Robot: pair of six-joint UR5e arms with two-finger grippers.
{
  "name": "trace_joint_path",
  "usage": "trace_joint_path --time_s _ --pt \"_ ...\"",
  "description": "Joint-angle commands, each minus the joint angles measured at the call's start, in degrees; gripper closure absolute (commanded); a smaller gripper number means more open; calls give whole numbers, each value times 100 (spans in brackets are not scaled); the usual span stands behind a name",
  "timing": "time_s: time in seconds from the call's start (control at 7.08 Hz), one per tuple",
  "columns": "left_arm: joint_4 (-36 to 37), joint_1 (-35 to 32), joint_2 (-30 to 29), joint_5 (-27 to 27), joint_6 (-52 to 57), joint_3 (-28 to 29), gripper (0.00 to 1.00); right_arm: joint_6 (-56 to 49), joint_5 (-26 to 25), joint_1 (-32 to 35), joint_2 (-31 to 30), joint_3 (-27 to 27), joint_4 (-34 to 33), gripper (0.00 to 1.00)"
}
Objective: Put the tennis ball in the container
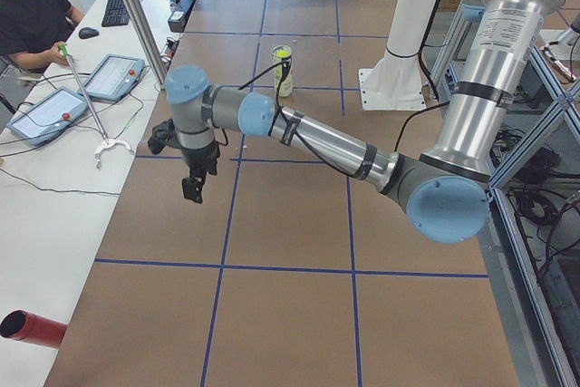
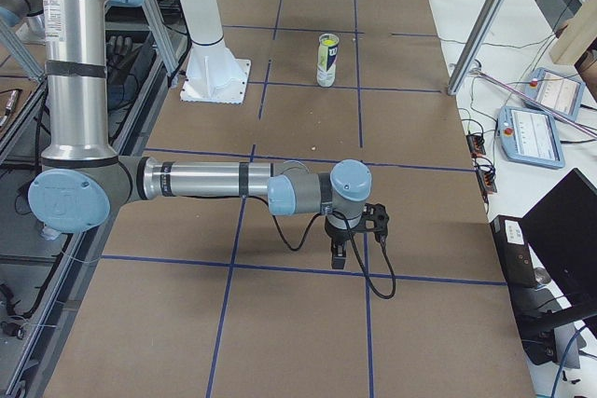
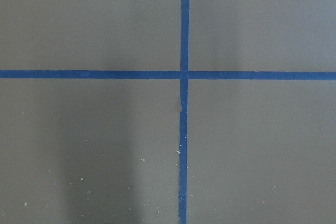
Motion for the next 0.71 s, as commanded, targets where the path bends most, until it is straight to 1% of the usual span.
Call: trace_joint_path --time_s 0.0,0.14,0.42,0.57 --pt "-998 -508 902 -38 580 651 0 0 0 0 0 0 0 0" --pt "-1107 -500 1055 -246 537 757 0 0 0 0 0 0 0 0" --pt "-1100 -500 1056 -266 397 828 0 0 0 0 0 0 0 0" --pt "-1091 -491 1030 -257 -83 750 0 0 0 0 0 0 0 0"
